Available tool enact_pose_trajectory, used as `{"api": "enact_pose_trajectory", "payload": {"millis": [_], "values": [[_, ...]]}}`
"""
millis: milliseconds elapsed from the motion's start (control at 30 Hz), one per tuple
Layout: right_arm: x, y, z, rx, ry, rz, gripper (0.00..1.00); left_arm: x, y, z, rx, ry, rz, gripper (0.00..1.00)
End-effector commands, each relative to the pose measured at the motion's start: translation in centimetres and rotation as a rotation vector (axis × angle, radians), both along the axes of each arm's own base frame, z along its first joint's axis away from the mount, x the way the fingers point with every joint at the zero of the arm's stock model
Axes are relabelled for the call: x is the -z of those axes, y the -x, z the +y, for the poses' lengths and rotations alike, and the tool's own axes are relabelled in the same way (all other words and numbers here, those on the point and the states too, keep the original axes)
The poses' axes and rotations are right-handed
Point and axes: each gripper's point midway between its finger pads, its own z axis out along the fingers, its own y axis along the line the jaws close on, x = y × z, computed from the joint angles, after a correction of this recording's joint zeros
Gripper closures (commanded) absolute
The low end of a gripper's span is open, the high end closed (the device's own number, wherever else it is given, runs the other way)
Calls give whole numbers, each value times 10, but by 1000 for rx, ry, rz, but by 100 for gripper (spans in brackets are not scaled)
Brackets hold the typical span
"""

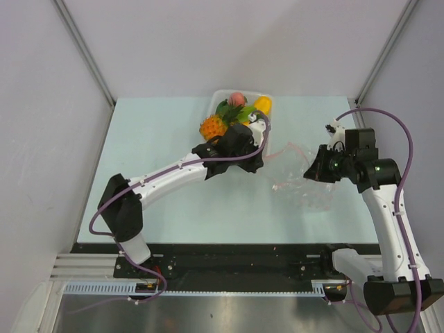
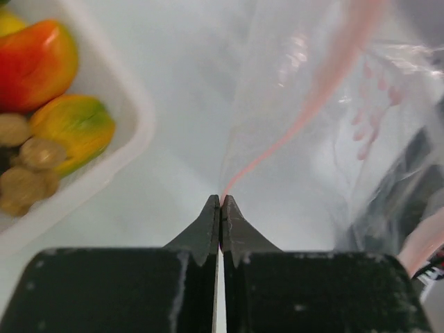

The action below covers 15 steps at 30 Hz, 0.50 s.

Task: Place the food in the zip-top bag and seal the zipper
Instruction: Open the zipper of the food storage bag at the center of the board.

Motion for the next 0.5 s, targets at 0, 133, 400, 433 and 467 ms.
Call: {"api": "enact_pose_trajectory", "payload": {"millis": [0,133,400,433,467], "values": [[-4,-5,-50,54,272,-55,100,0,-19,44,-120,-52,-30,100],[-4,-8,-64,36,339,-35,100,10,-19,55,-103,-96,-44,100],[-2,-18,-18,-57,103,-5,100,-23,7,23,125,26,-71,81],[-4,-23,-16,-58,89,-15,100,-27,8,24,135,25,-80,74],[-5,-25,-12,-65,74,-14,100,-33,9,25,153,23,-99,67]]}}
